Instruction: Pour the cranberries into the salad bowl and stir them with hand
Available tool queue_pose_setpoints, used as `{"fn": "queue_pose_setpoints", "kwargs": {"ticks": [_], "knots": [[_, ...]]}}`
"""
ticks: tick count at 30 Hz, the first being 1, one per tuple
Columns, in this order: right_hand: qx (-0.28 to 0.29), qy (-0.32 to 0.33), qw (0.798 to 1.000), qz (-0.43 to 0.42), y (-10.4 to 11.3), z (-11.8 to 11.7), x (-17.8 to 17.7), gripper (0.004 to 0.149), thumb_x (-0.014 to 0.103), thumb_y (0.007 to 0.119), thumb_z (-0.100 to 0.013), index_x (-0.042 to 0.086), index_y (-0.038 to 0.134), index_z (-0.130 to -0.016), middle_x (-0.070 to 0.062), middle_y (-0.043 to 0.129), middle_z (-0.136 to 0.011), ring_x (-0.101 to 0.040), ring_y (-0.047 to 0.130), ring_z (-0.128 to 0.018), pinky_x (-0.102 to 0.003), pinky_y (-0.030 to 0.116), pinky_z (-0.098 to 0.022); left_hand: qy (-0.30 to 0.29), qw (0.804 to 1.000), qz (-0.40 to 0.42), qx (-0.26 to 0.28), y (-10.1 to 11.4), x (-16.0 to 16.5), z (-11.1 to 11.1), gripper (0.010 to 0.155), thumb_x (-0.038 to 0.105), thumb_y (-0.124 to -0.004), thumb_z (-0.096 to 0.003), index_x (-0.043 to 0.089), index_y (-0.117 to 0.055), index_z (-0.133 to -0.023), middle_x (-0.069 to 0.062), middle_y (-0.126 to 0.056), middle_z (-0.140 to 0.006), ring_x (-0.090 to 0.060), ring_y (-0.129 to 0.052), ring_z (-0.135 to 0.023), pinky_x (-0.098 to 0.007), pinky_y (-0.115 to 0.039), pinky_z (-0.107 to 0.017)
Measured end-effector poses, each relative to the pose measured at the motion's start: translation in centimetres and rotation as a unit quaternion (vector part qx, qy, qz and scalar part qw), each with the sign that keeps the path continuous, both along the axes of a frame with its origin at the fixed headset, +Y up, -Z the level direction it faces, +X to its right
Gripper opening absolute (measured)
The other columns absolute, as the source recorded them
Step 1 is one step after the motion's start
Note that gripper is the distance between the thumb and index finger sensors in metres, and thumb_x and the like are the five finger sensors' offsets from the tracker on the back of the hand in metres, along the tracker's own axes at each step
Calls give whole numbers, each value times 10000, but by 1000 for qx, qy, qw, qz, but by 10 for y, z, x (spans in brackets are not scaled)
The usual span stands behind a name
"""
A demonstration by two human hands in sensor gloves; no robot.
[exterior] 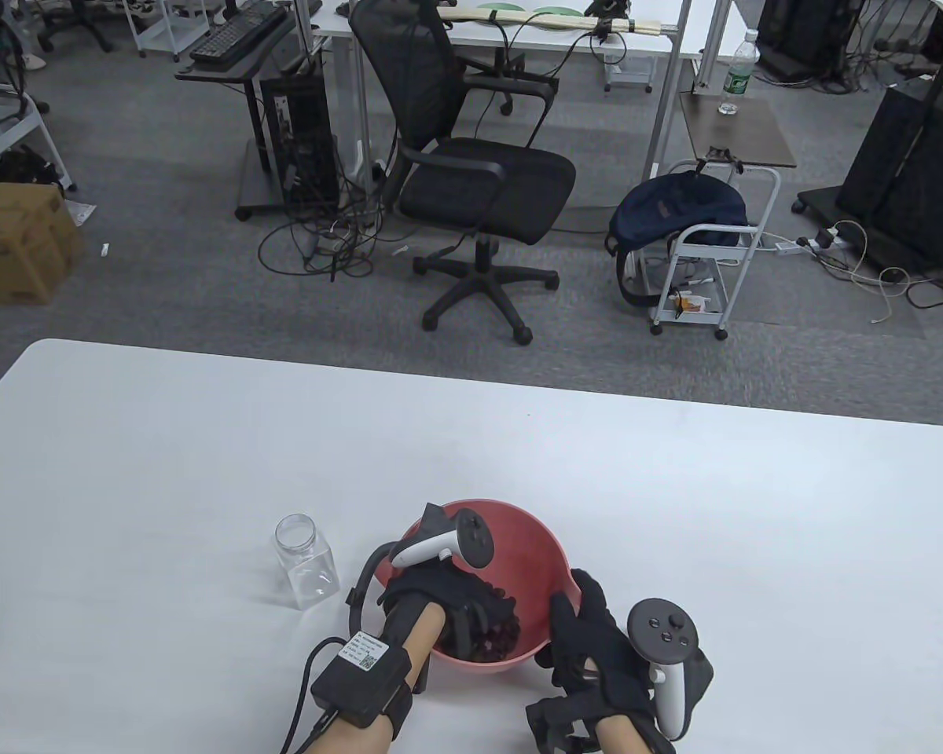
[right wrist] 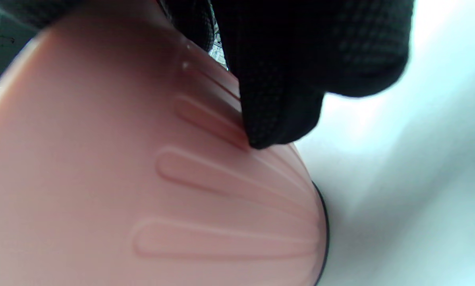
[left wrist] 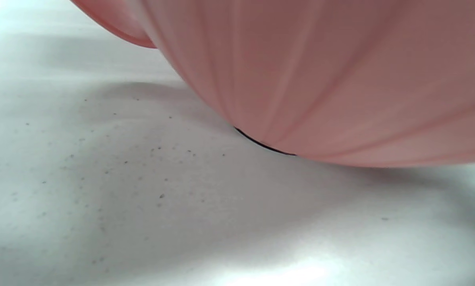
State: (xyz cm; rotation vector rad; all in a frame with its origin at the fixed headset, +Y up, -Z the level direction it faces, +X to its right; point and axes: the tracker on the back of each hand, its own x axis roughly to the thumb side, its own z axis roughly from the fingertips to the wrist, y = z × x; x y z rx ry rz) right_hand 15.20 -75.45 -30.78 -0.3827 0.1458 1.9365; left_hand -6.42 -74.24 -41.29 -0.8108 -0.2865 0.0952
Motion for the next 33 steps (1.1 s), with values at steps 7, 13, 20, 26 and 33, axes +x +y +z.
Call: {"fn": "queue_pose_setpoints", "kwargs": {"ticks": [7, 13, 20, 26, 33], "knots": [[1, 1, 1000, 1, 0, 0, 0, 636, 604, 678, -514, 280, 509, -1035, -131, 763, -1001, -206, 1016, -402, -269, 910, -225, -13, 1000, 8, 5, 1, 1, 1, 570, 864, -630, -525, 582, -796, -993, 331, -1058, -909, 41, -1072, -813, -145, -947, -578], [0, 1, 1000, 1, -1, -1, 0, 636, 602, 679, -514, 279, 509, -1035, -132, 762, -1002, -206, 1016, -402, -269, 910, -225, -27, 999, 35, 10, 4, 2, 2, 551, 869, -657, -488, 671, -775, -989, 425, -1045, -947, 56, -1002, -945, -255, -869, -728], [1, 1, 1000, 1, -1, -1, 0, 636, 603, 679, -514, 280, 509, -1035, -133, 764, -1000, -206, 1016, -401, -269, 910, -225, -34, 998, 43, 12, 4, 3, 2, 572, 879, -672, -462, 707, -737, -1005, 456, -1027, -975, 53, -929, -1046, -324, -819, -780], [0, 1, 1000, 1, -1, -1, 0, 636, 604, 678, -514, 281, 509, -1035, -133, 763, -1001, -206, 1016, -402, -269, 910, -225, -41, 997, 56, 17, 5, 3, 2, 587, 898, -676, -442, 769, -672, -1015, 516, -915, -1076, 52, -820, -1138, -343, -786, -808], [1, 1, 1000, 0, -1, -1, 0, 637, 607, 678, -513, 282, 510, -1035, -134, 763, -1002, -207, 1016, -402, -270, 910, -226, -41, 997, 63, 20, 4, 3, 2, 610, 903, -674, -446, 790, -595, -1040, 502, -724, -1192, 30, -687, -1199, -367, -748, -829]]}}
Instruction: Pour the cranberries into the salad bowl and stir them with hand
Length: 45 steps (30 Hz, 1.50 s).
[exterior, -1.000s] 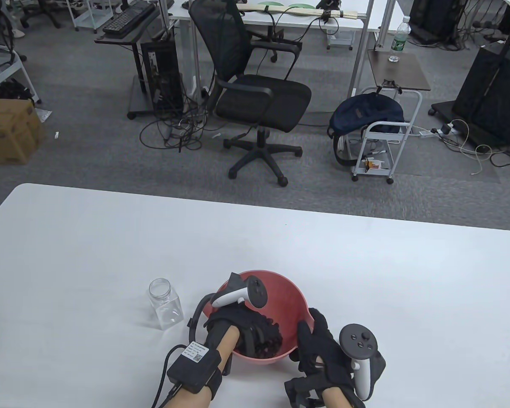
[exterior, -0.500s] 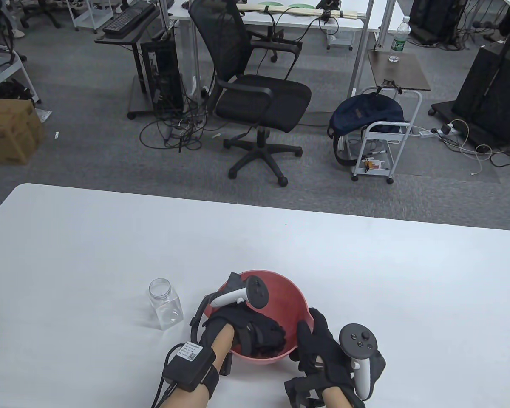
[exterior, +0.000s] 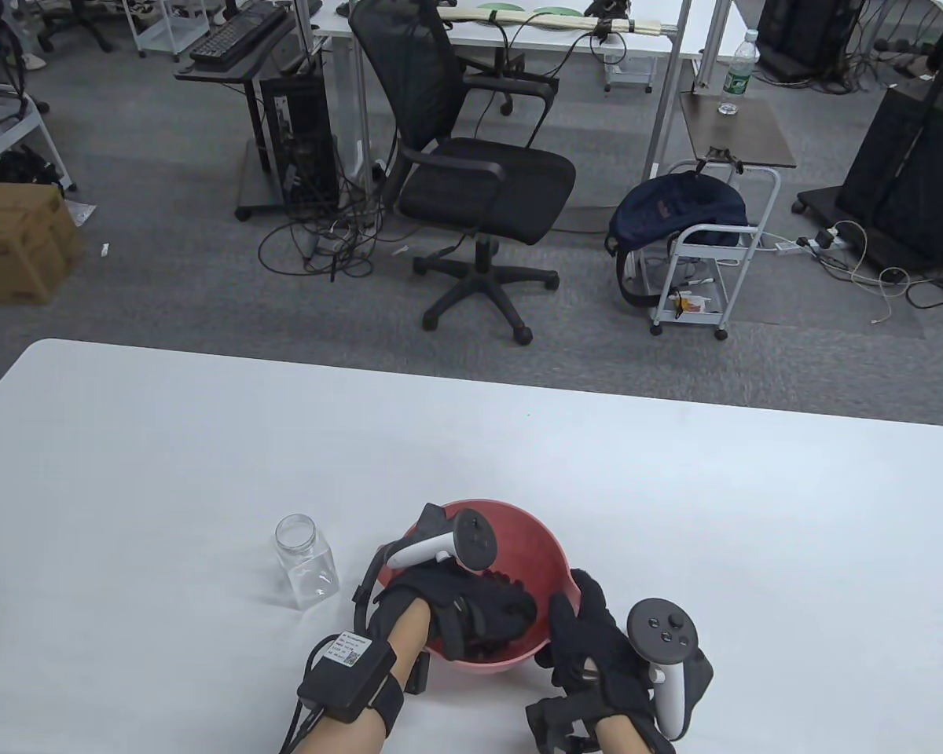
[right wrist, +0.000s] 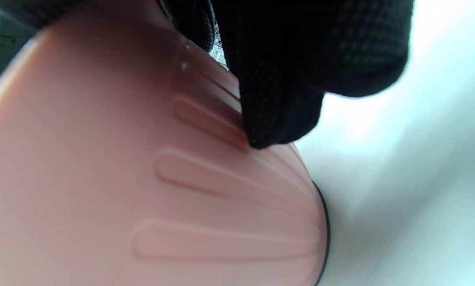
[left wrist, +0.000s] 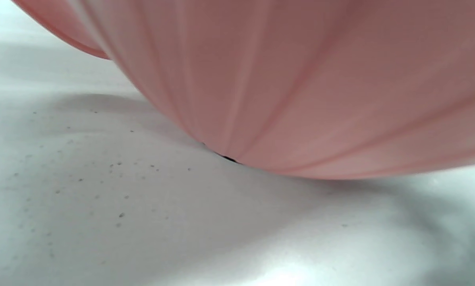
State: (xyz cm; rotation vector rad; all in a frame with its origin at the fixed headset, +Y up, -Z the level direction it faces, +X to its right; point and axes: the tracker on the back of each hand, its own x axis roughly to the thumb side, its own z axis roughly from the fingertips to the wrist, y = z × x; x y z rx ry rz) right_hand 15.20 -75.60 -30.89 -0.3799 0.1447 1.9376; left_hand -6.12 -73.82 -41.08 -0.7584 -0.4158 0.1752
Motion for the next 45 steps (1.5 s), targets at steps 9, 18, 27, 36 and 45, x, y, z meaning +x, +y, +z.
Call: {"fn": "queue_pose_setpoints", "kwargs": {"ticks": [9, 18, 27, 36, 45], "knots": [[-1, 0, 1000, -1, 0, 0, 0, 638, 608, 678, -512, 284, 511, -1035, -130, 764, -1001, -206, 1016, -403, -270, 910, -227, 2, 1000, 21, 4, 0, -1, -1, 613, 885, -632, -503, 764, -489, -1086, 390, -462, -1286, -13, -511, -1240, -399, -676, -857], [-2, 0, 1000, -3, 0, 0, 0, 638, 609, 678, -512, 284, 512, -1036, -129, 763, -1003, -207, 1016, -403, -269, 910, -226, 15, 1000, 18, -5, -1, -3, -2, 647, 825, -541, -615, 558, -403, -1189, 185, -459, -1326, -188, -495, -1221, -473, -637, -837], [-3, 0, 1000, -3, 0, 0, 1, 638, 611, 676, -513, 284, 512, -1036, -129, 766, -1001, -207, 1017, -402, -269, 910, -225, 31, 999, 0, -13, -2, -5, -2, 718, 807, -539, -654, 396, -396, -1225, 95, -538, -1309, -241, -611, -1154, -447, -627, -831], [-3, 0, 1000, -4, 0, 0, 1, 637, 611, 676, -513, 284, 514, -1035, -132, 766, -1002, -206, 1017, -401, -269, 910, -225, 49, 999, -21, -5, 1, -6, -2, 746, 797, -541, -678, 285, -478, -1218, 13, -708, -1221, -244, -810, -1032, -362, -745, -780], [-3, 0, 1000, -5, 0, 0, 1, 637, 610, 677, -512, 284, 514, -1035, -131, 765, -1002, -205, 1017, -401, -268, 910, -224, 49, 997, -48, -22, 0, -6, -2, 688, 798, -562, -667, 311, -640, -1147, 74, -885, -1068, -141, -994, -835, -235, -868, -643]]}}
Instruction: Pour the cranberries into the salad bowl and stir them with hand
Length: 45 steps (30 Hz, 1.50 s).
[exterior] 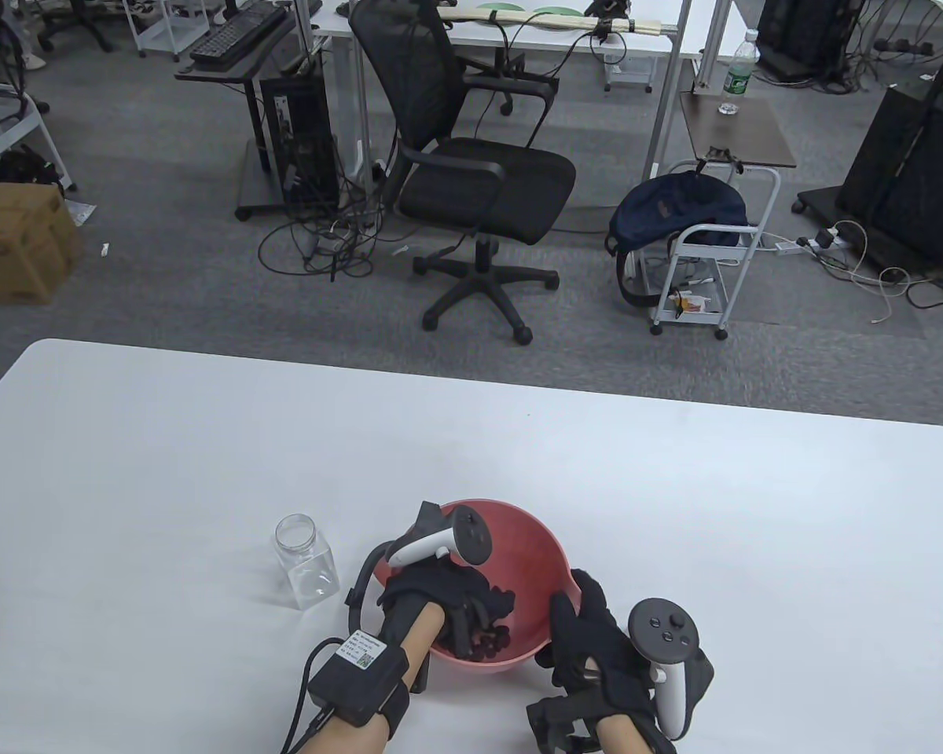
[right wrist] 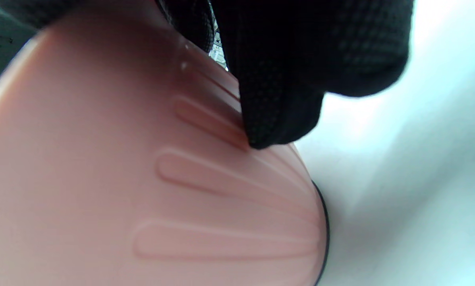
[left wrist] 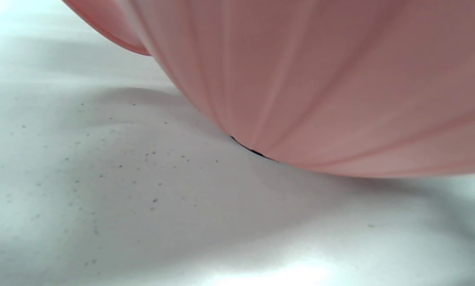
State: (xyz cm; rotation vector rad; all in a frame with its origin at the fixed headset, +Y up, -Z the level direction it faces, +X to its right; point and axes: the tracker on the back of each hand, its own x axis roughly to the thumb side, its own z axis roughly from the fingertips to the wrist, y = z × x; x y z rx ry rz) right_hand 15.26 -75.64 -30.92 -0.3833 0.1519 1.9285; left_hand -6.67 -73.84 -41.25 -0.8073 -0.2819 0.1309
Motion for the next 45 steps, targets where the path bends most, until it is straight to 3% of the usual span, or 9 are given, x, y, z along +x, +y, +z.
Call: {"fn": "queue_pose_setpoints", "kwargs": {"ticks": [4, 11, 24, 32, 45], "knots": [[0, 0, 1000, 0, 0, 0, 0, 636, 609, 677, -513, 282, 514, -1035, -131, 765, -1001, -205, 1017, -401, -268, 910, -225, -8, 1000, -10, -9, -2, 3, 0, 636, 783, -578, -649, 370, -687, -1119, 172, -956, -989, -87, -1026, -779, -209, -871, -611], [1, 1, 1000, -1, 0, 0, 0, 637, 607, 677, -513, 280, 513, -1035, -135, 764, -1000, -207, 1016, -401, -268, 910, -225, -18, 1000, -14, -2, -2, 4, 1, 596, 836, -612, -552, 552, -758, -1055, 339, -1063, -905, 9, -1024, -831, -195, -881, -659], [2, 1, 1000, 0, 0, 0, 0, 638, 609, 677, -512, 281, 514, -1034, -133, 764, -1000, -207, 1016, -400, -269, 910, -226, -45, 999, 23, 17, 1, 7, 3, 602, 888, -673, -432, 740, -691, -1015, 522, -999, -995, 93, -950, -1003, -321, -798, -796], [2, 1, 1000, -1, 0, 0, 0, 637, 609, 676, -513, 282, 513, -1034, -133, 763, -1001, -208, 1015, -401, -269, 910, -227, -52, 998, 39, 24, 2, 8, 3, 603, 908, -667, -421, 791, -641, -1012, 561, -889, -1076, 81, -821, -1126, -341, -771, -819], [3, 1, 1000, -1, 0, 0, 0, 637, 610, 677, -512, 284, 514, -1035, -132, 763, -1001, -209, 1015, -402, -269, 910, -227, -49, 997, 45, 26, 1, 7, 3, 604, 890, -653, -461, 781, -557, -1048, 483, -619, -1222, 15, -582, -1226, -366, -720, -840]]}}
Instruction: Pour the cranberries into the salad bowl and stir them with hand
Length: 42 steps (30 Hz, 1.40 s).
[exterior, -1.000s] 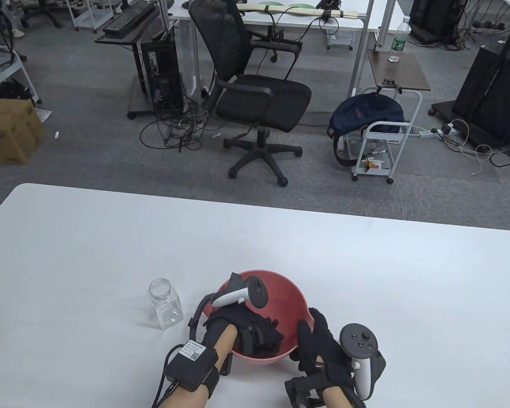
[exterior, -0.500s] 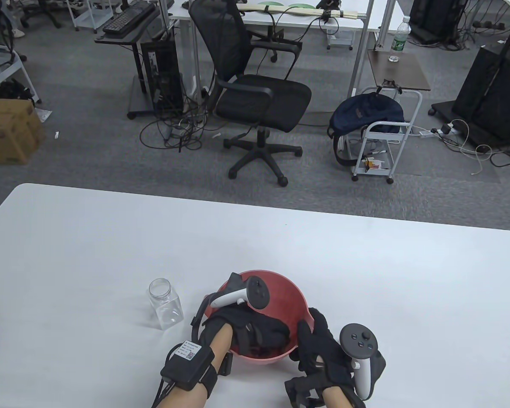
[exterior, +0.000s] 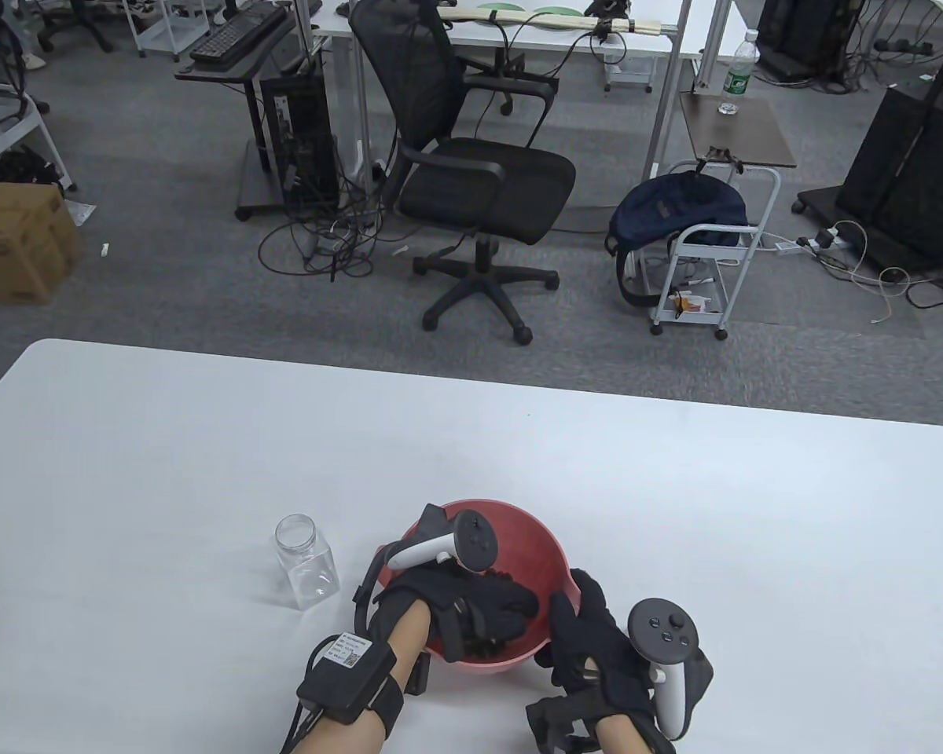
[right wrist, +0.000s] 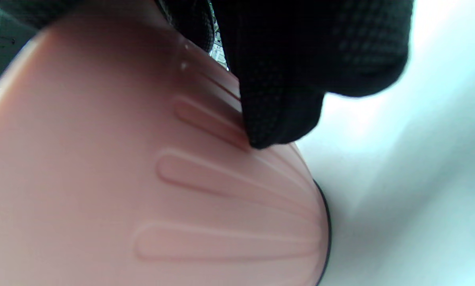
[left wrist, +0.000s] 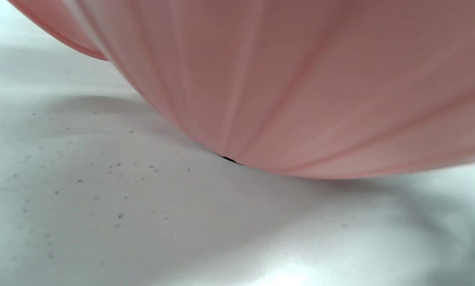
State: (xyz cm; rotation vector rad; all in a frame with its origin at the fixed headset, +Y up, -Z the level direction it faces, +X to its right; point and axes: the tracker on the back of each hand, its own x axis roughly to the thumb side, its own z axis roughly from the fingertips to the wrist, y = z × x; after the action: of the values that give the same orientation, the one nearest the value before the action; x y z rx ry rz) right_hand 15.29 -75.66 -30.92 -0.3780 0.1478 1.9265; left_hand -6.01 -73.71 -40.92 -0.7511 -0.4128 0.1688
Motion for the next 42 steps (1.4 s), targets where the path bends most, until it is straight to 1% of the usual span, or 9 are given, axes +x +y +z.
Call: {"fn": "queue_pose_setpoints", "kwargs": {"ticks": [5, 8, 9, 14, 19, 24, 32, 36, 42], "knots": [[0, 0, 1000, 0, 0, 0, 0, 638, 611, 676, -512, 284, 514, -1035, -133, 762, -1003, -208, 1016, -401, -270, 910, -226, 6, 1000, 9, -1, -1, -1, -1, 615, 879, -624, -502, 740, -491, -1087, 425, -577, -1258, -72, -545, -1233, -397, -689, -842], [-1, 0, 1000, 0, 0, 0, 0, 639, 611, 676, -512, 283, 514, -1036, -133, 763, -1002, -208, 1016, -401, -270, 909, -226, 9, 1000, 12, -7, -1, -2, -1, 590, 868, -610, -526, 760, -458, -1086, 409, -535, -1272, -113, -517, -1238, -423, -675, -841], [0, 1, 1000, -1, 0, 0, 0, 637, 610, 676, -512, 284, 515, -1035, -133, 764, -1001, -209, 1015, -402, -270, 910, -226, 10, 1000, 16, -6, -1, -3, -1, 582, 857, -607, -544, 765, -433, -1092, 378, -396, -1299, -125, -507, -1238, -429, -670, -843], [-2, 0, 1000, -3, 0, 0, 0, 635, 612, 673, -513, 287, 517, -1035, -131, 766, -1001, -208, 1016, -402, -269, 910, -226, 16, 1000, 17, -10, -1, -4, -2, 649, 832, -562, -598, 607, -361, -1172, 276, -383, -1320, -144, -485, -1230, -450, -650, -839], [-2, 0, 1000, -3, 0, 0, 0, 635, 612, 674, -512, 288, 517, -1035, -130, 764, -1003, -207, 1016, -402, -270, 909, -226, 32, 999, 6, -18, -2, -6, -2, 745, 821, -544, -637, 435, -300, -1226, 67, -446, -1341, -279, -518, -1194, -446, -655, -823], [-3, 0, 1000, -3, 0, 0, 0, 635, 613, 673, -513, 287, 518, -1035, -129, 767, -1001, -207, 1016, -402, -269, 909, -226, 42, 999, -8, -14, -1, -7, -3, 776, 812, -537, -659, 348, -313, -1240, 5, -500, -1318, -292, -608, -1150, -386, -700, -796], [-4, 0, 1000, -4, 0, -1, 0, 634, 613, 673, -512, 288, 519, -1035, -131, 766, -1001, -207, 1016, -401, -270, 909, -226, 55, 998, -38, 2, 1, -8, -2, 796, 831, -532, -659, 308, -377, -1238, -52, -693, -1225, -260, -801, -1030, -273, -780, -736], [-4, 1, 1000, -4, -1, -1, 0, 634, 614, 673, -512, 288, 521, -1034, -130, 768, -1000, -207, 1016, -402, -270, 910, -226, 58, 997, -58, 4, 1, -7, -1, 775, 838, -544, -651, 313, -459, -1215, -4, -798, -1151, -219, -880, -965, -220, -822, -680], [-5, 1, 1000, -5, 0, -1, 0, 634, 615, 668, -512, 288, 520, -1035, -131, 768, -1000, -207, 1016, -401, -269, 909, -226, 50, 995, -80, 11, 0, -4, -1, 658, 817, -634, -631, 390, -601, -1130, 108, -928, -1028, -135, -985, -853, -180, -869, -595]]}}
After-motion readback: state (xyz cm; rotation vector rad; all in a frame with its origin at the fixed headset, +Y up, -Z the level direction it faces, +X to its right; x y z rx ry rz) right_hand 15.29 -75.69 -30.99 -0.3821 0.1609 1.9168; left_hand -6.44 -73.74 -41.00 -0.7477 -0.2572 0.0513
